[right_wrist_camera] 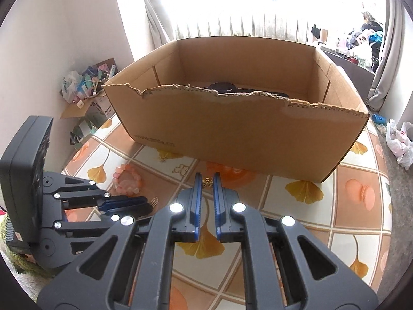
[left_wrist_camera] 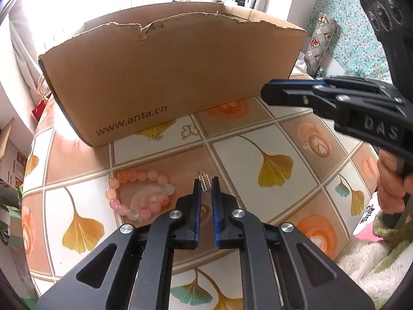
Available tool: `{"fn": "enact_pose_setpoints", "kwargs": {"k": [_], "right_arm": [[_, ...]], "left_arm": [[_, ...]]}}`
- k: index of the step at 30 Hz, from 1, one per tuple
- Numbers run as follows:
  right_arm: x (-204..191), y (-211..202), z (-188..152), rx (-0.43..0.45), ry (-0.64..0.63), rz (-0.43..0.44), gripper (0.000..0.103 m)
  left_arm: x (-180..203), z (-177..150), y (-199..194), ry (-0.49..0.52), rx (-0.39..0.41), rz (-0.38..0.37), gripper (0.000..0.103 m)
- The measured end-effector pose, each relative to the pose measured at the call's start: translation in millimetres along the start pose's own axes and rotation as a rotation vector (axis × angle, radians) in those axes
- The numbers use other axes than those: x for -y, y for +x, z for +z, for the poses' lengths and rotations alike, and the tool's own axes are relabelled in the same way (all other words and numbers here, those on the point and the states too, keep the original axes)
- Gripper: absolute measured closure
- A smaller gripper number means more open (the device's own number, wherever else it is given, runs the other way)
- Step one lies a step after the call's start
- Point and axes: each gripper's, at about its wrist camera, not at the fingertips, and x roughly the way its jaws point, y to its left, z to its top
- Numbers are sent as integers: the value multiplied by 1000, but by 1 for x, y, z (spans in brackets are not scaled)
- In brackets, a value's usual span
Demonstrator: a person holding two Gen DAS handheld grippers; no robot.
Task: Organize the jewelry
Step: 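Close the right gripper on the gold earring while the left gripper holds its earring, then carry both earrings over the box and open both grippers to drop them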
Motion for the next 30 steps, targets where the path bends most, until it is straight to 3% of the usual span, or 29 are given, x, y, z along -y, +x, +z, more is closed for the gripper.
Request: {"fn": "enact_pose_setpoints", "kwargs": {"k": [7, 15, 23, 30], "right_arm": [[3, 3, -3, 16, 34, 25, 95], [17, 8, -9, 24, 85, 65, 95], [31, 10, -14, 38, 118, 91, 95], [40, 3, -13, 64, 141, 118, 95]], "left_arm": [[9, 18, 8, 22, -67, 37, 93], [31, 33, 19, 113, -144, 130, 98], [34, 37, 23, 123, -167, 142, 98], [26, 44, -8, 105, -132, 108, 98]]}}
